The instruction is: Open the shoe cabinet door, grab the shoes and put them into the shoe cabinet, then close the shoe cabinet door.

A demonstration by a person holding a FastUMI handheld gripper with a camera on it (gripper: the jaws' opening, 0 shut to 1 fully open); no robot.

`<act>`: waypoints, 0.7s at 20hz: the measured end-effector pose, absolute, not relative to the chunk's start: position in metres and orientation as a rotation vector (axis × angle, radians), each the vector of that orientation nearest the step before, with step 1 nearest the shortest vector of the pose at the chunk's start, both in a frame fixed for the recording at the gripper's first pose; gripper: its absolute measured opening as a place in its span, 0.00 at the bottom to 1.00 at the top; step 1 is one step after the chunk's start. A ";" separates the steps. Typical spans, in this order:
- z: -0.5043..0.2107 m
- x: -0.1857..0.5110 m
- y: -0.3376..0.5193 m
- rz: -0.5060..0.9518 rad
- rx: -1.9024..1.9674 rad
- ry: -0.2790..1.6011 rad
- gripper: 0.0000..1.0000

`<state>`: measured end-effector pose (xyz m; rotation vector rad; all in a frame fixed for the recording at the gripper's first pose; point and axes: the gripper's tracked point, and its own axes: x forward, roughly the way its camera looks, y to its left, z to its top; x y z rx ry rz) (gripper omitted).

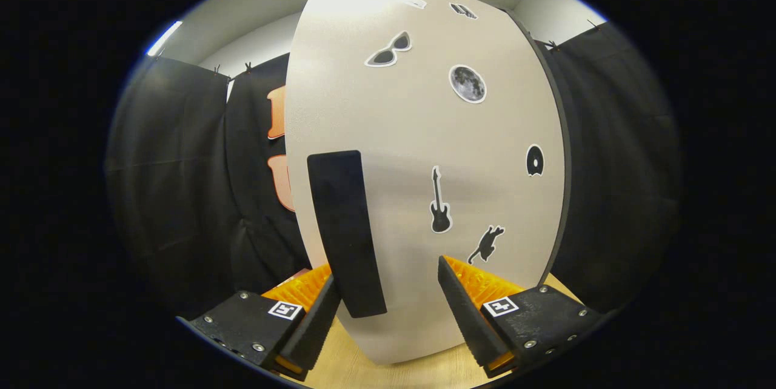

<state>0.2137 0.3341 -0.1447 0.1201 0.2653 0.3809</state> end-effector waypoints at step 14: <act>-0.074 0.207 0.328 0.410 0.040 0.227 0.93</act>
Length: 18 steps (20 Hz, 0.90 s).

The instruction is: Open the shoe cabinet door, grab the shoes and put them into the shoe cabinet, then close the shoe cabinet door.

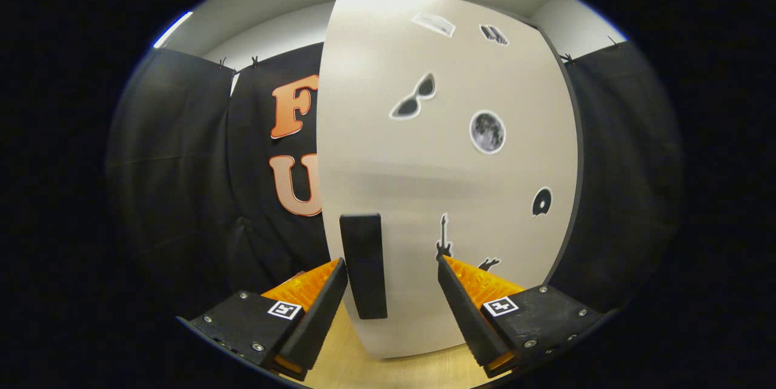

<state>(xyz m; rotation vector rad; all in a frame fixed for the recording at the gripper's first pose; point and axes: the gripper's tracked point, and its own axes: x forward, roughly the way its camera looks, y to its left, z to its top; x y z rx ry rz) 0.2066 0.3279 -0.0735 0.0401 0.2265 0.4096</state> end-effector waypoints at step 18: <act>0.051 0.077 0.117 0.145 -0.065 0.024 0.94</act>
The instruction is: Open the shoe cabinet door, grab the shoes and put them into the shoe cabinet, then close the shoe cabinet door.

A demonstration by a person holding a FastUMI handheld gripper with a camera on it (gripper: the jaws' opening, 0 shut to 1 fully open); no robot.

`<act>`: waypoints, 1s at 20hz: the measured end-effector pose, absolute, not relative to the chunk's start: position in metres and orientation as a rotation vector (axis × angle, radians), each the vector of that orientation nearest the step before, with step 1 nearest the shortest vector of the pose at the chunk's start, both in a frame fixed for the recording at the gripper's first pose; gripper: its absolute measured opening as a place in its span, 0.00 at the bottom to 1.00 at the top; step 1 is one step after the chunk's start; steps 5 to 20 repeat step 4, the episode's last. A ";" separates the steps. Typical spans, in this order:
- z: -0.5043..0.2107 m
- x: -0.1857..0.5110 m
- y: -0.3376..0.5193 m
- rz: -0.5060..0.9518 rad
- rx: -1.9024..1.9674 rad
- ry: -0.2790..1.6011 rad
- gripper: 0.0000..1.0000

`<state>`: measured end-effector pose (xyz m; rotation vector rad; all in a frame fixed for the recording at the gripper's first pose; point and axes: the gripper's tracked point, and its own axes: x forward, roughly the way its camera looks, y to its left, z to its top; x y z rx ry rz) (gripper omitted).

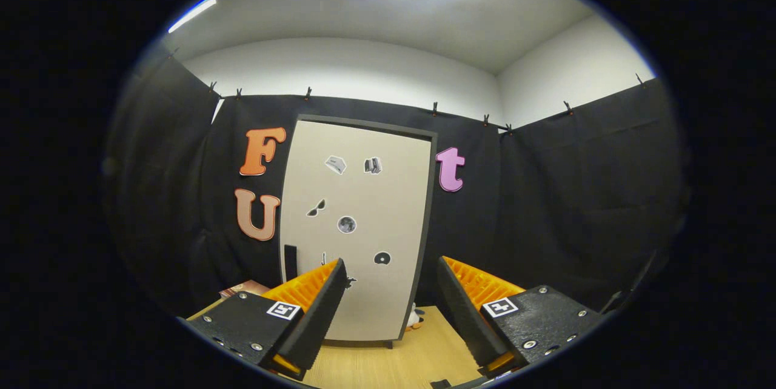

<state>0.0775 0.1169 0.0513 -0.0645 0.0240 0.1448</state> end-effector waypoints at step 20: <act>0.047 0.067 0.109 0.121 -0.068 0.022 0.94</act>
